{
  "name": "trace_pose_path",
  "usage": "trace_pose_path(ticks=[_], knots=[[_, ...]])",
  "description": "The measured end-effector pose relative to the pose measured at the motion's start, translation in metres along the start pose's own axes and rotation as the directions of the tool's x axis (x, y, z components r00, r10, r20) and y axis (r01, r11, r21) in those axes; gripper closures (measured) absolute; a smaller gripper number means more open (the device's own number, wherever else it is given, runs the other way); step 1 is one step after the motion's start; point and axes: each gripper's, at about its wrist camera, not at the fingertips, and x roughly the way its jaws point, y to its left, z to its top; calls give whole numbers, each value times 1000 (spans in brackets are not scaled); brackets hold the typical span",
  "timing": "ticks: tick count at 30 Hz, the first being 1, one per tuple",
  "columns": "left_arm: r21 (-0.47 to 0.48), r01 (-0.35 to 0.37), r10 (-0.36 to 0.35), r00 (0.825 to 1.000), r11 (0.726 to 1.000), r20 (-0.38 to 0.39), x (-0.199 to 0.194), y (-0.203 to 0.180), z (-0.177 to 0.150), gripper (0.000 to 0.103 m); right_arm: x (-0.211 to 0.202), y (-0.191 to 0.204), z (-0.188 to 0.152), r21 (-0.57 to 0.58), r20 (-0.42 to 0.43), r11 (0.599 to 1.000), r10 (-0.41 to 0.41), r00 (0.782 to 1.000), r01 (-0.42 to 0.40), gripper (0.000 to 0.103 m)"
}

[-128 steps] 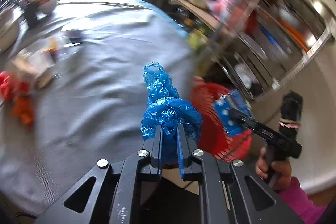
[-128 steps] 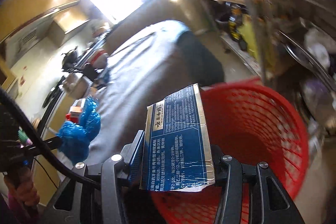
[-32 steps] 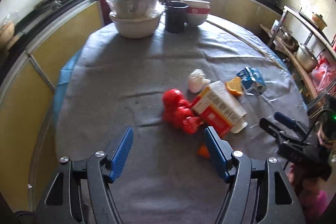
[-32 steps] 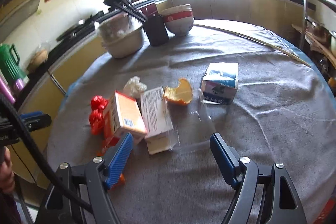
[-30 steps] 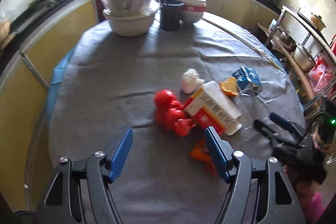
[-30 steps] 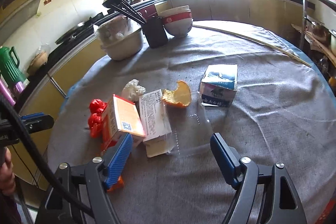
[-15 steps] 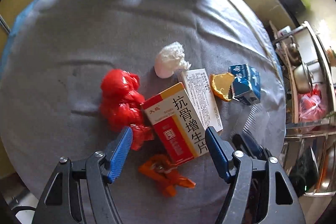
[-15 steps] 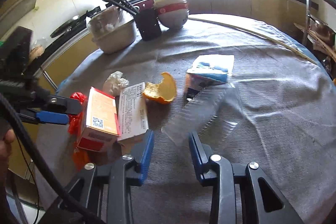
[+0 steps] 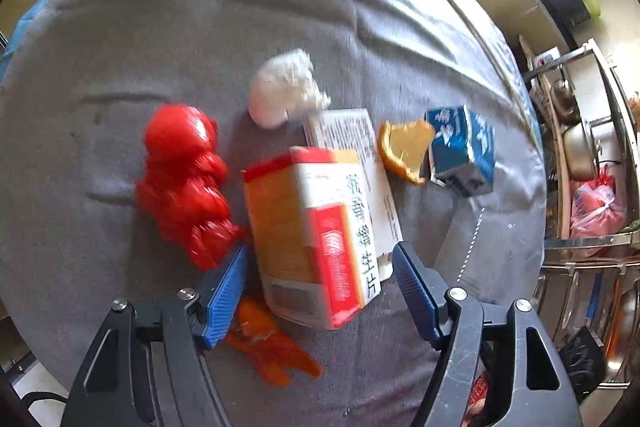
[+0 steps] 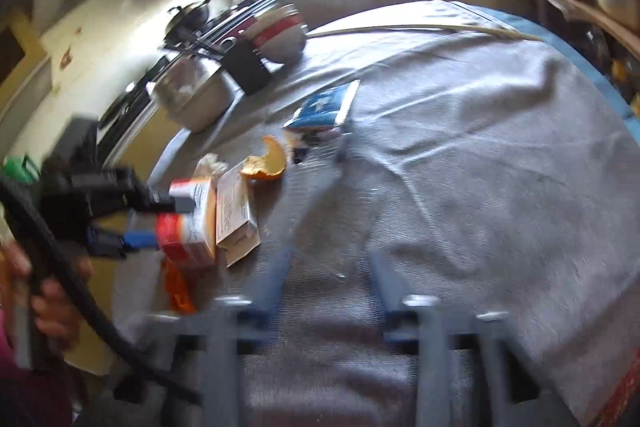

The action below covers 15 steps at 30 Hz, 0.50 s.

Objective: Collect trash
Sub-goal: 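Reach the left tool to the red-and-white medicine box while the right tool approaches the clear tray, then grasp the medicine box with the left tool while the right tool grasps the clear plastic tray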

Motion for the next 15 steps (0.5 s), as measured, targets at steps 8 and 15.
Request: trace_pose_path(ticks=[8,15], knots=[[37,-24,22,999,999,46,0,3,-3,45,6,23,32,-17,43,997,-70,997,71,18],[68,1,-6,997,998,77,-7,13,-11,47,44,-20,51,238,-13,971,33,999,-30,18]])
